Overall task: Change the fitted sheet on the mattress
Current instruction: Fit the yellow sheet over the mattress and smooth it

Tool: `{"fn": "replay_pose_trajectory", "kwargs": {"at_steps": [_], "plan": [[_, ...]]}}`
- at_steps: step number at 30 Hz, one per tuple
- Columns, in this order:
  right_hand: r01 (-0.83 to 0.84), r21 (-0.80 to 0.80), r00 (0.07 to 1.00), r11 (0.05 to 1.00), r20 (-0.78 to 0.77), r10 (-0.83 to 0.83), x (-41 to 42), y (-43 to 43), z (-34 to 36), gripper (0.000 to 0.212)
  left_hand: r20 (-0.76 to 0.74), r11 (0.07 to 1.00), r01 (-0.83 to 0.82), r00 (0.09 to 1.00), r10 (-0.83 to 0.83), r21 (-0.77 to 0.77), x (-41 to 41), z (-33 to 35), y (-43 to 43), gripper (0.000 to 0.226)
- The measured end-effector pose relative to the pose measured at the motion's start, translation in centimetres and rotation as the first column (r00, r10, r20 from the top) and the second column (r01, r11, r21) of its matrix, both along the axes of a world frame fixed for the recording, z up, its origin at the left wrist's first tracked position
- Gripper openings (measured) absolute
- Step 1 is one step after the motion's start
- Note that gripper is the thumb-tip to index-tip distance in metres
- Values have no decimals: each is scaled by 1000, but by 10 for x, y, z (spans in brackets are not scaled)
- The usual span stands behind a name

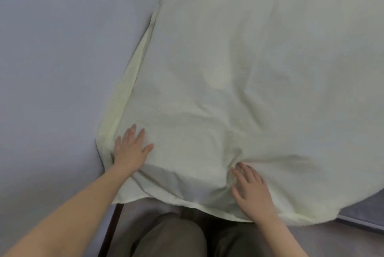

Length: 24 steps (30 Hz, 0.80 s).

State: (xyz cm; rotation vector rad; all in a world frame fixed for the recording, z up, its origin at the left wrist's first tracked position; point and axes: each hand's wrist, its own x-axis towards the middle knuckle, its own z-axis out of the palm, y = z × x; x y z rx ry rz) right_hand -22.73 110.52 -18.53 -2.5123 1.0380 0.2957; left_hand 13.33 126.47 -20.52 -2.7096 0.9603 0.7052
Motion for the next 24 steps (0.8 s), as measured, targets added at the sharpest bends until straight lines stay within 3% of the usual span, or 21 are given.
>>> {"fn": "replay_pose_trajectory", "kwargs": {"at_steps": [2,4,8,12,15,18,22,24], "plan": [[-53,-78,994,996,95,61,42,2,-25,51,31,998,-28,999,29,-50,12,-32,-9,75],[-91,-118,992,989,75,100,74,3,-49,53,99,986,-77,991,92,-147,23,-57,-12,71],[-20,-292,993,956,109,54,86,5,-90,57,233,947,-70,961,147,-313,31,-83,-16,66],[47,-408,978,912,205,42,81,6,-97,59,289,926,-38,945,156,-376,33,-90,-17,67],[218,-364,939,906,329,-94,86,-5,-91,67,299,917,-23,942,154,-399,34,-90,-18,70],[391,-160,875,906,369,-313,111,-42,-75,69,289,914,-20,945,149,-406,34,-87,-18,72],[488,-282,871,826,208,-444,175,-95,-62,76,250,904,-26,957,146,-427,32,-79,-18,72],[505,-183,860,844,185,-475,198,-108,-63,53,239,897,-30,959,150,-441,32,-75,-18,72]]}}
